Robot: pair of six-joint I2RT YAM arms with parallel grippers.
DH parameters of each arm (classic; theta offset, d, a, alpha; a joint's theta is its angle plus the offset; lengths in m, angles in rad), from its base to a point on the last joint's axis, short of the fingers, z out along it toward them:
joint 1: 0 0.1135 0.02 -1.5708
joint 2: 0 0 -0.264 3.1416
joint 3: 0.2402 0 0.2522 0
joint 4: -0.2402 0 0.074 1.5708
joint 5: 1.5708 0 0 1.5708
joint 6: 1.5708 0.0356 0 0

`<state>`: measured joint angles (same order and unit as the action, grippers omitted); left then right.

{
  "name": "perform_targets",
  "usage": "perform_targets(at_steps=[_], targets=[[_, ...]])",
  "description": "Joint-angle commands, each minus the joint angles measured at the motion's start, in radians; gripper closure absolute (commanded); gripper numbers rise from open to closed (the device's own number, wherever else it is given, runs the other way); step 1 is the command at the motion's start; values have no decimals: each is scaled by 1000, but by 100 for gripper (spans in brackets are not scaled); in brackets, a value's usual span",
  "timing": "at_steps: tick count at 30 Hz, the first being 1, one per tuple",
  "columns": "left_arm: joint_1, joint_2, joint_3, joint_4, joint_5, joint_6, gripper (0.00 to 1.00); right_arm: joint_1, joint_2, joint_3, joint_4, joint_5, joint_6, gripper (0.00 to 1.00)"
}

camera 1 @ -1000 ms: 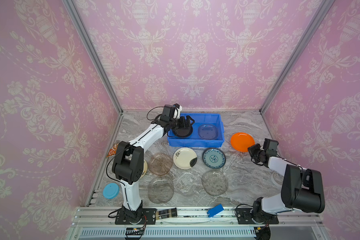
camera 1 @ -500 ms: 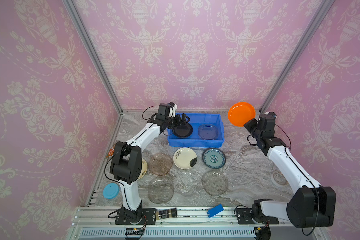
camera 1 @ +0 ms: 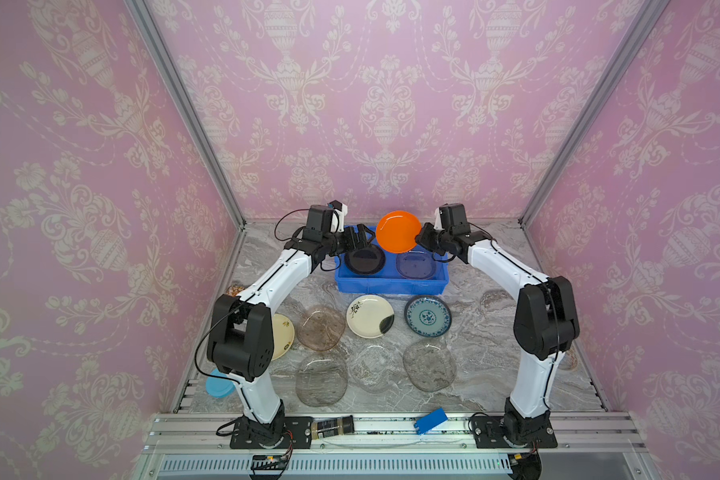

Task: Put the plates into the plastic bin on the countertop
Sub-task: 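Lift the orange plate with the right gripper and carry it over the bin, then lower the orange plate onto the black plate and release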

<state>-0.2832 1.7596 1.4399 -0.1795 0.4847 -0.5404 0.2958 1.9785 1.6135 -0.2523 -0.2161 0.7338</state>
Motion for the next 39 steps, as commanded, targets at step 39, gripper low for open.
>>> perform_targets(at_steps=[39], targets=[[25, -7, -101, 41, -21, 10, 2, 124, 299, 271, -60, -110, 73, 60]])
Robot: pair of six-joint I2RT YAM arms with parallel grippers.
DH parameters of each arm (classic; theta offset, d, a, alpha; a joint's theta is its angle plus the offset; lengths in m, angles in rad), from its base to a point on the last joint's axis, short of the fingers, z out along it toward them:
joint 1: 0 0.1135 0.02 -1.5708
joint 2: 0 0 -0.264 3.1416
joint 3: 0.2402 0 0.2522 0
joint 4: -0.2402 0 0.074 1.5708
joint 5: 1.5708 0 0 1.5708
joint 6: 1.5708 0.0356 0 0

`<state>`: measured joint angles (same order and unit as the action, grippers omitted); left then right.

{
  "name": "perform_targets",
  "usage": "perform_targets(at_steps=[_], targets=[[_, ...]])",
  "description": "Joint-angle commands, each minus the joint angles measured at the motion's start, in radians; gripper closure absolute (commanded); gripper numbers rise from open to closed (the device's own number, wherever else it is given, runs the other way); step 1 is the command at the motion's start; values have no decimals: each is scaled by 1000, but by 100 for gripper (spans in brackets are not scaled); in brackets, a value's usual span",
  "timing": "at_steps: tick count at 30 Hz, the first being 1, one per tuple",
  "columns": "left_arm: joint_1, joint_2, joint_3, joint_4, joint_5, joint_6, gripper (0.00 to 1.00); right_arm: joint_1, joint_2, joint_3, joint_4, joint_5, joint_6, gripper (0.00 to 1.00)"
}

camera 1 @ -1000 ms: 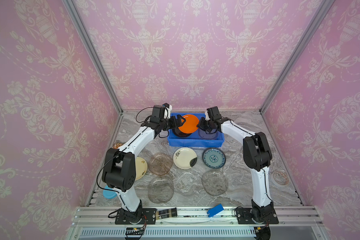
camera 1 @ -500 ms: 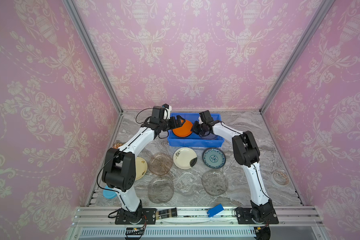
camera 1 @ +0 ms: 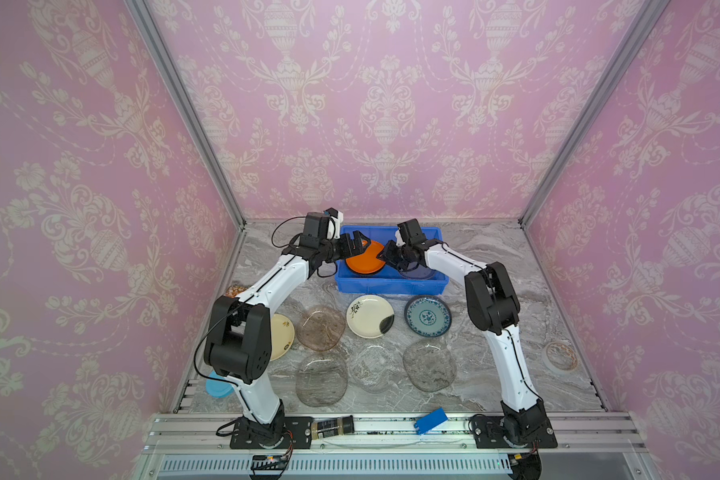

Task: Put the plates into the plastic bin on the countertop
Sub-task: 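Lower the orange plate onto the black plate and release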

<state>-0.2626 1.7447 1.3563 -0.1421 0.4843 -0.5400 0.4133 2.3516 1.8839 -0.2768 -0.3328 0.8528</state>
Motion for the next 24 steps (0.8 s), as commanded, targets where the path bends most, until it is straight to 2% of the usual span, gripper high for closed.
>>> perform_targets(at_steps=[1, 7, 17, 24], targets=[[4, 9, -16, 2, -21, 11, 2, 7, -84, -7, -38, 10, -50, 59], [0, 25, -8, 11, -14, 3, 2, 7, -96, -7, -53, 6, -58, 56], [-8, 41, -6, -7, -9, 6, 2, 7, -12, 77, -114, 11, -64, 56], [-9, 62, 15, -9, -2, 6, 2, 11, -12, 136, -258, 119, -167, 54]])
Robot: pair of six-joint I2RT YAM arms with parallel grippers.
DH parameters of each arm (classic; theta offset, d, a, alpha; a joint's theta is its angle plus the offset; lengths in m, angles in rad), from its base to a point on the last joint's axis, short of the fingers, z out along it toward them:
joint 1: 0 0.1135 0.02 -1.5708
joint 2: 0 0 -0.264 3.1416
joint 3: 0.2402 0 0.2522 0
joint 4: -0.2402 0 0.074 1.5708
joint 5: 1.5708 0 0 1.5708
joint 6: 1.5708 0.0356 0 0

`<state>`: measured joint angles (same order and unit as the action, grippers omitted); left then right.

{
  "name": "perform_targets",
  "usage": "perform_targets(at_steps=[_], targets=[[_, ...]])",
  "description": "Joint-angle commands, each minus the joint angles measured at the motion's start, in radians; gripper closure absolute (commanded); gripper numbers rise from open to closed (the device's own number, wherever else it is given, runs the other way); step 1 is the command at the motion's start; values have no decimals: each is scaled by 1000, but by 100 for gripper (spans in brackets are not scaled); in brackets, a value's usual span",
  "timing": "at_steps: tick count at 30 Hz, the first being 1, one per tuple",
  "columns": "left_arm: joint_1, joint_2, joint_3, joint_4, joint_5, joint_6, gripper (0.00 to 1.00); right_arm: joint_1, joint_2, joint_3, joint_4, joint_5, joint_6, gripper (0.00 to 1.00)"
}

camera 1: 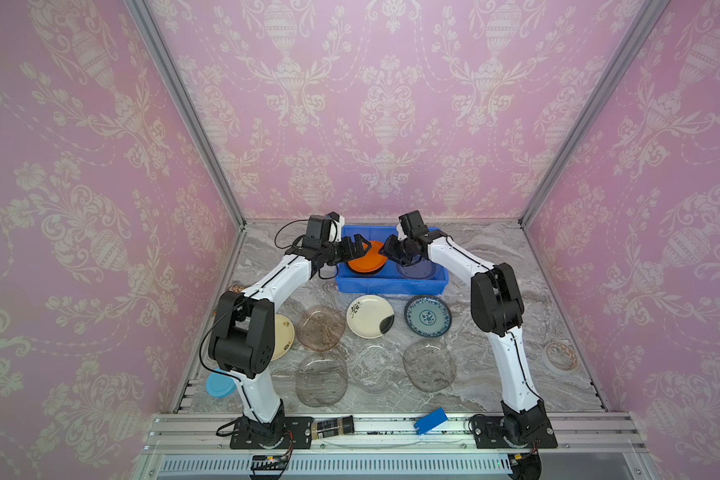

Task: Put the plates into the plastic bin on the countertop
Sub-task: 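Lower the orange plate onto the black plate and release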

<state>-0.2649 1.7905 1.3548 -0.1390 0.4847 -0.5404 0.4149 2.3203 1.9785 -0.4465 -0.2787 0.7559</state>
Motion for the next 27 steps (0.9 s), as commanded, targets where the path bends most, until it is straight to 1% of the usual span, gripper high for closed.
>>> perform_targets(at_steps=[1, 5, 10, 15, 20, 27], targets=[[-8, 18, 17, -11, -2, 5, 2, 9, 19, 43, -99, 76, -78, 54], [-8, 28, 17, -2, 2, 0, 2, 9, 29, 47, -106, 80, -85, 53], [-10, 29, 9, 1, 2, 0, 2, 10, 72, 90, -133, 102, -85, 55], [-10, 25, 7, 1, -4, 5, 2, 9, 120, 141, -157, 94, -87, 56], [-10, 29, 2, 4, -5, 4, 3, 14, 138, 172, -162, 77, -83, 57], [-14, 36, -6, 7, 1, 0, 3, 37, 198, 300, -221, 80, -98, 57]])
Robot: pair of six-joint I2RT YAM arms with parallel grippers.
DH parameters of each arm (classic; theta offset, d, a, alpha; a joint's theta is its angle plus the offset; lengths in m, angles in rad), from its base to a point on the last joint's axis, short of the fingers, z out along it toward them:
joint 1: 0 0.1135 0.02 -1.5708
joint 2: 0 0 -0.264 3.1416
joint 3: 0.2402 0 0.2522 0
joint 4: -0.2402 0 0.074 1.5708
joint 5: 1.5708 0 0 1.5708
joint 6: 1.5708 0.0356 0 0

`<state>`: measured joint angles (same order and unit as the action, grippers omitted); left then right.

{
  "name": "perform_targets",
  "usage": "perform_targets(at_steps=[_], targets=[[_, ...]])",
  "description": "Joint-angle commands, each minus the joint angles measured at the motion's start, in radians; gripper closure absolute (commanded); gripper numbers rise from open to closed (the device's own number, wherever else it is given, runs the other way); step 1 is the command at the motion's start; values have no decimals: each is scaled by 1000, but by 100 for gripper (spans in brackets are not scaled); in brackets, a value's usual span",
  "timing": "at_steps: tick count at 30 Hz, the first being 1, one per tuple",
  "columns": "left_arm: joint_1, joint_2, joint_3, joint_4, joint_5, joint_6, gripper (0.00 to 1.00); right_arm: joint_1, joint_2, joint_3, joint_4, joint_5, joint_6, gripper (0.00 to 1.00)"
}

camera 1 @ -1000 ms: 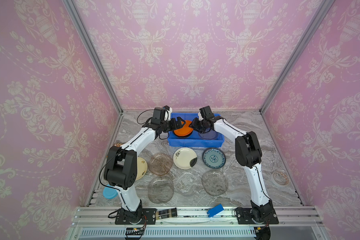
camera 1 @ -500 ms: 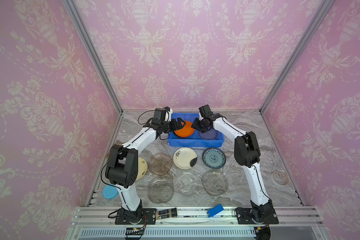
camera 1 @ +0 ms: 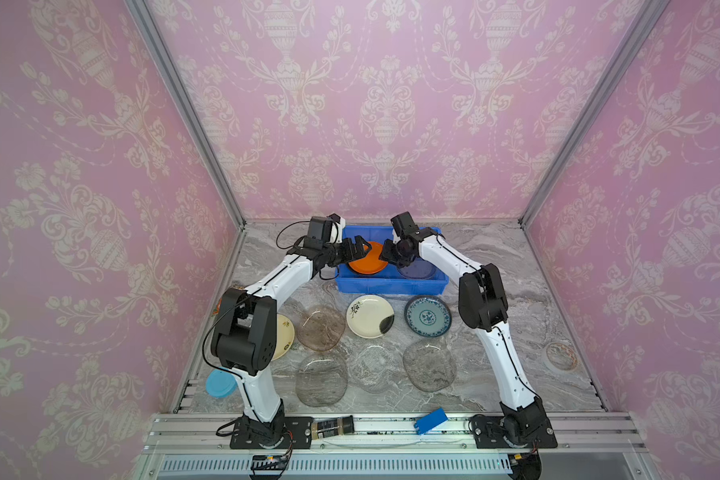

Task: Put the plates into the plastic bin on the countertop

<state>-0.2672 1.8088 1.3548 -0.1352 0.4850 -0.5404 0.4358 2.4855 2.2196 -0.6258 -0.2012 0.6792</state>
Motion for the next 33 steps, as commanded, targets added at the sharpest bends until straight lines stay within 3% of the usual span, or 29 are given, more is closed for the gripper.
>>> perform_targets(at_steps=[1, 14, 23, 26, 33], targets=[[-13, 19, -6, 5, 1, 0, 2, 19, 40, 67, -47, 0, -21, 57], [-30, 28, 0, 0, 4, 7, 2, 26, -9, 45, -74, 78, -61, 56], [-77, -5, 19, -64, -32, 66, 2, 8, -203, -48, -32, 115, -121, 55], [-97, -41, -7, -89, -56, 79, 2, -9, -346, -177, 28, 113, -133, 56], [-226, -169, -111, -153, -127, 144, 4, -57, -760, -769, 340, 37, -91, 58]])
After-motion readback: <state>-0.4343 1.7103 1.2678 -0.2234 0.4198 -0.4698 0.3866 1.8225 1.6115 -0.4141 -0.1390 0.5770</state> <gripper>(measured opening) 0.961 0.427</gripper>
